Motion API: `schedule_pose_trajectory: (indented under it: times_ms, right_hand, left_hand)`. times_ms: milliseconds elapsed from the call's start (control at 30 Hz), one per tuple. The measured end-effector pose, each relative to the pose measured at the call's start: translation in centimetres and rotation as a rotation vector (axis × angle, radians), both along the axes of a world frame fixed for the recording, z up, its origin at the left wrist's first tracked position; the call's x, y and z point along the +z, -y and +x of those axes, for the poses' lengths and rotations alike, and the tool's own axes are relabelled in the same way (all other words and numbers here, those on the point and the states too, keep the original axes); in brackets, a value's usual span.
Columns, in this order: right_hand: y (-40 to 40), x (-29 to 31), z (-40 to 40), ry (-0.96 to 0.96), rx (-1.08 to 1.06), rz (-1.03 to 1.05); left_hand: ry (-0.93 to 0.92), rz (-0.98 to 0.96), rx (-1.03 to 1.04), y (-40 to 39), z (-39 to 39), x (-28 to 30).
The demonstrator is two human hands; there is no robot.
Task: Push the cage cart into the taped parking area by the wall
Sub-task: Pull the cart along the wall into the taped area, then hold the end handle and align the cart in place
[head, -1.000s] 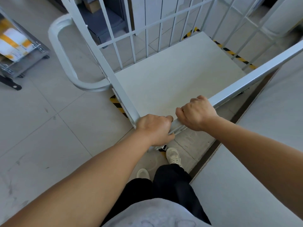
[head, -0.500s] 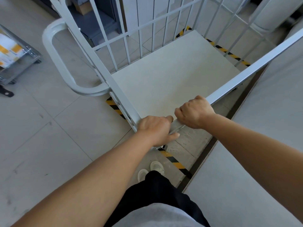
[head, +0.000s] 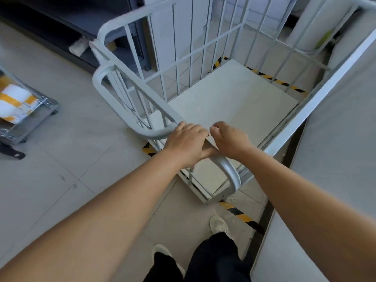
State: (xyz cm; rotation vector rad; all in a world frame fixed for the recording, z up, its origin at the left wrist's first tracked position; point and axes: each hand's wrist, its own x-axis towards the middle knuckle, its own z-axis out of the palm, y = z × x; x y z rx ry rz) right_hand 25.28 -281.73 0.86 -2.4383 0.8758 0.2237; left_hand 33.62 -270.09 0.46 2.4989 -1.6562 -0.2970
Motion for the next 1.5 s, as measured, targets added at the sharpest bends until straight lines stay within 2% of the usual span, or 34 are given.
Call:
schedule_pose_trajectory:
  times_ms: [100,233,467,767,1033,1133,1267,1500]
  right_hand:
    - [-3.4,0.2,2.1,0.064,-0.139,0.077]
    - [-7.0,0.6,4.4,0.125,-0.171,0.053]
    - [-10.2,0.8,10.2,0.137,-0.159,-0.11]
    - [-12.6,-0.1,18.6,0.079,-0.05,-0.13]
    - [-15.9,-1.4,21.0,-0.078,-0.078,-0.004]
    - [-17.1,-2.0,22.0,-0.161,-0.144,-0.064]
    - [-17.5,-2.2,22.4,-0.178,-0.241,-0.145]
    - [-17.0,-1.4,22.0,-0.17,-0.229,-0.177]
  left_hand:
    - [-0.004,-0.054,-0.002,-3.7,3.2,0.9]
    - [-0.007,-0.034,0.028,-7.3,7.2,1.8]
    - [-0.049,0.12,0.014,-9.8,14.8,2.5]
    - [0.018,0.399,-0.053,-10.1,23.3,2.7]
    - [0.155,0.481,-0.292,-8.0,27.3,1.2]
    - [0.194,0.464,-0.412,-7.6,28.3,0.5]
    - [0.197,0.445,-0.495,-7.2,29.2,-0.5]
    - [0.226,0.441,-0.517,-6.8,29.3,-1.3]
